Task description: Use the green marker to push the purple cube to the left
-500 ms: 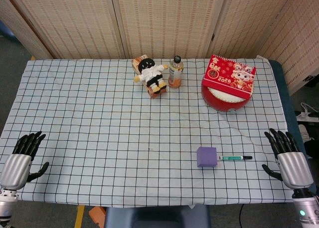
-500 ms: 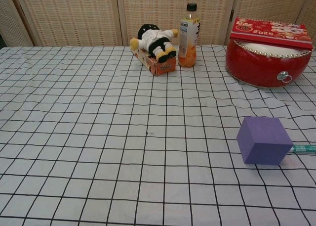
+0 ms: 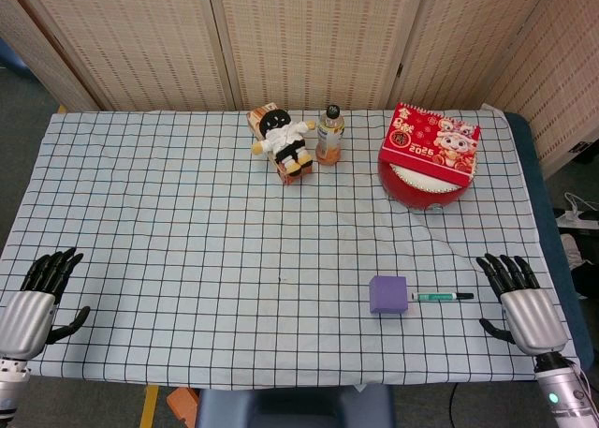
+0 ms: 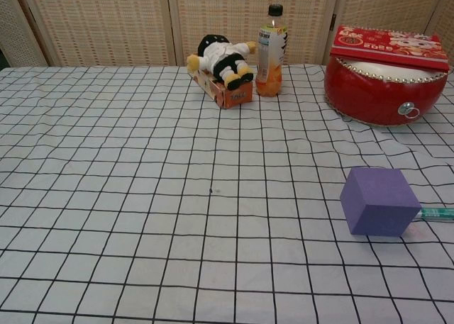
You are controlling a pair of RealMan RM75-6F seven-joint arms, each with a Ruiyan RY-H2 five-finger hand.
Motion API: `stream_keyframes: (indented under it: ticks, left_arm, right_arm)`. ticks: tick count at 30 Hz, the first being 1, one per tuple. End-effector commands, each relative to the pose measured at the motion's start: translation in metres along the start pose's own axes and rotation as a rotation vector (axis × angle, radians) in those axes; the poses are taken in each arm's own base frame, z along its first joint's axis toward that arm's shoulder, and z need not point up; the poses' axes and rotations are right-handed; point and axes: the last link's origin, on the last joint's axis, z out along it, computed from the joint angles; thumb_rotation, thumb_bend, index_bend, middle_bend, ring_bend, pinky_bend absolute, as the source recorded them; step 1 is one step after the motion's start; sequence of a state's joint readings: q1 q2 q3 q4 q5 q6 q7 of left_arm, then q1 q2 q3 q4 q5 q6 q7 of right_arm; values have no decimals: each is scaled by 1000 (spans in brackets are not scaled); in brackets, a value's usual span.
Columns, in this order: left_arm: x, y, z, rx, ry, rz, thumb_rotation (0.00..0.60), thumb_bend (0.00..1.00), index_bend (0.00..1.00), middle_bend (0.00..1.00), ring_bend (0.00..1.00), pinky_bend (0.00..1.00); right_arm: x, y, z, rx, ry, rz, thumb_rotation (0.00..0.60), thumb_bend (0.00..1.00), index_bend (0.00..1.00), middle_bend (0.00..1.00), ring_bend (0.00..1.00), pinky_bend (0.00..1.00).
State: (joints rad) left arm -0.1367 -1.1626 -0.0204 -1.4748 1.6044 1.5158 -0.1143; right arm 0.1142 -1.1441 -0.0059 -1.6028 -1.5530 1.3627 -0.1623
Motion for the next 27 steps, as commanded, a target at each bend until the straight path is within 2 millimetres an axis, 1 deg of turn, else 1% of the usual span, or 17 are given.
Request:
stream_keyframes:
  ticks: [1, 3, 7, 9, 13, 18, 27]
  left_arm:
    - [0, 0, 0, -1, -3, -6, 600, 347, 0, 0, 0, 53]
    - [0, 0, 0, -2, -6, -8, 600, 347, 0, 0, 0, 54]
    - [0, 1, 0, -10, -14, -16, 600, 345, 0, 0, 0, 54]
    - [0, 1, 1, -12, -17, -18, 600, 346, 0, 0, 0, 54]
    - [1, 0, 1, -15, -18, -27, 600, 346, 0, 0, 0, 54]
    - [3, 0, 1, -16, -18, -38, 600, 346, 0, 0, 0, 54]
    - [4, -1, 1, -19, -26, -45, 600, 346, 0, 0, 0, 54]
  right_arm:
    - [-14, -7, 12, 6, -47, -47, 600, 121, 221, 245, 28, 111]
    - [-19, -10, 20, 7, -66, -72, 600, 125, 291, 296, 68, 133]
    - [-32, -19, 39, 14, -106, -102, 600, 165, 386, 358, 131, 175]
    - [-36, -23, 46, 20, -119, -111, 600, 177, 406, 370, 146, 189]
    - [-47, -32, 60, 28, -138, -123, 600, 188, 410, 373, 160, 196]
    - [-58, -42, 71, 35, -162, -145, 600, 197, 423, 382, 170, 201]
    - [-72, -52, 81, 37, -196, -198, 600, 203, 437, 392, 183, 202]
